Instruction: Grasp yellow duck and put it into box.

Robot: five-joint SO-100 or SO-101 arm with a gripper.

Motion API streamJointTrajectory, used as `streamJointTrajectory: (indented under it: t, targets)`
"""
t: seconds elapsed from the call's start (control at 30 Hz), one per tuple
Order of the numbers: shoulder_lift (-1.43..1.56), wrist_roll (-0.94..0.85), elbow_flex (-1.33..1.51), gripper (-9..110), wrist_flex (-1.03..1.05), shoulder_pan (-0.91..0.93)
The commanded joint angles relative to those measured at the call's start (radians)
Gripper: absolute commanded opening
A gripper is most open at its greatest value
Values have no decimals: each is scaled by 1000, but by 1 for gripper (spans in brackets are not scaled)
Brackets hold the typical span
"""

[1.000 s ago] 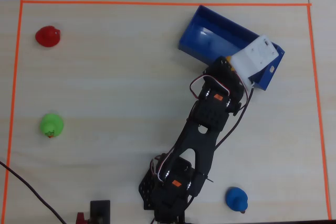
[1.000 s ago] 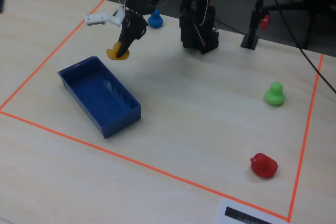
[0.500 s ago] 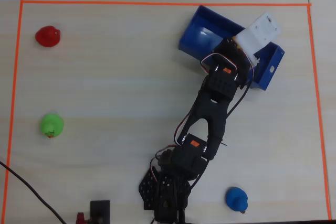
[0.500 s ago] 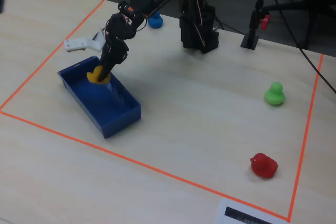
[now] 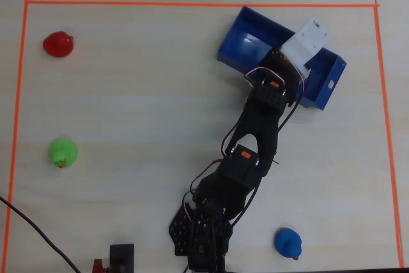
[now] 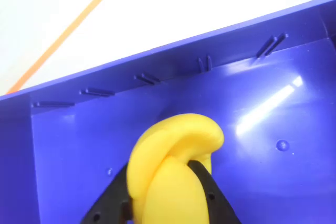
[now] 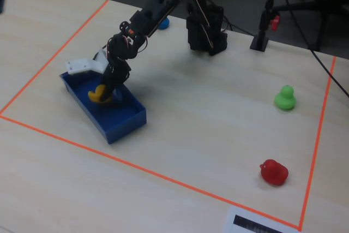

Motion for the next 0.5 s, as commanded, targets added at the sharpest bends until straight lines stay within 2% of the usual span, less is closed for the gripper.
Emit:
streamJointTrajectory:
  t: [0.0, 0.27, 0.47]
  targets:
    - [21, -2, -51, 15, 3, 6]
    - [74, 34, -61, 17, 98, 5]
    - [133, 150, -75, 26, 144, 2]
